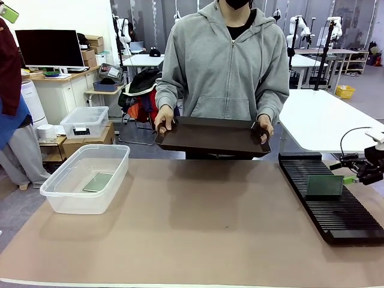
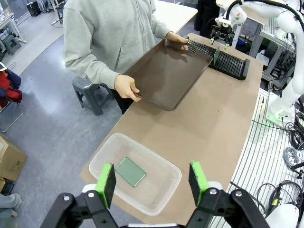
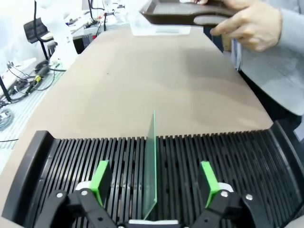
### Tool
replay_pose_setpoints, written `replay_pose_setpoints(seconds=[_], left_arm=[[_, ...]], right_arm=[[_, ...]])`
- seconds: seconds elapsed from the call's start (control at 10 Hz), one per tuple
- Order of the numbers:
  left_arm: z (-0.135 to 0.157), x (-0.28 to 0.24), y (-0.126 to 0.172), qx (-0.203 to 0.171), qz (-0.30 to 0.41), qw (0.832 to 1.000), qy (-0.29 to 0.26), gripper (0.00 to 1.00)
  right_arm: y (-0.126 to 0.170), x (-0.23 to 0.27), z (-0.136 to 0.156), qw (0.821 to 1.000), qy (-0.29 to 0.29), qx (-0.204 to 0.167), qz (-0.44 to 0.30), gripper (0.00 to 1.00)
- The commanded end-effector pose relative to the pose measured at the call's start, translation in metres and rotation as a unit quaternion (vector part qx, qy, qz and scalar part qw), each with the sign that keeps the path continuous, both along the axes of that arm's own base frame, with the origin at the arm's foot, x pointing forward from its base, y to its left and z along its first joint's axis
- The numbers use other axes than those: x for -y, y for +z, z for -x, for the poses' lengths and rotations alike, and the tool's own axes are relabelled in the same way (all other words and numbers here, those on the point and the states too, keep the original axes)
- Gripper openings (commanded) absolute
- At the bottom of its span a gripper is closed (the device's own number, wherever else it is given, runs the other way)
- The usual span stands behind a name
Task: Sort PCBs into racks and boxes based on the side picked up.
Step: If the short side of the Blank PCB is picked up, insert it into the PCB Rack ; if the long side is picked up, place it in the Organizing box.
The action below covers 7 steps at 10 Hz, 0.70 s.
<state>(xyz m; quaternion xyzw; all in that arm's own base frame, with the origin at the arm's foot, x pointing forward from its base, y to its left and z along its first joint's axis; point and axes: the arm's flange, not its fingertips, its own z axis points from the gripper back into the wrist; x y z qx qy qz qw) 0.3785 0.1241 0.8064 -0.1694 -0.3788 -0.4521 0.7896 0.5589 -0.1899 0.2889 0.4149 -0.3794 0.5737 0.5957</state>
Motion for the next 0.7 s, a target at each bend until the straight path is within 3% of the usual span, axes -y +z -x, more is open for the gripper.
replay_pose_setpoints(seconds=[0.0, 0.3, 0.4, 0.6], left_arm=[[0.001, 0.002, -0.001, -0.002, 0.001, 1.0, 0.005, 0.83], [0.001, 0.002, -0.001, -0.002, 0.001, 1.0, 0.005, 0.83], [0.001, 0.002, -0.001, -0.002, 0.001, 1.0, 0.005, 0.83], [0.001, 0.002, -0.001, -0.002, 0.001, 1.0, 0.005, 0.83]], right_arm=[[0.026, 0.001, -0.002, 1.0, 0.009, -0.003, 0.002, 1.0], [0.057, -0.003, -0.003, 0.999, 0.011, 0.041, 0.031, 1.0], [0.041, 0.002, -0.006, 1.0, 0.01, 0.026, 0.011, 1.0], [0.041, 0.002, -0.006, 1.0, 0.01, 0.026, 0.011, 1.0]])
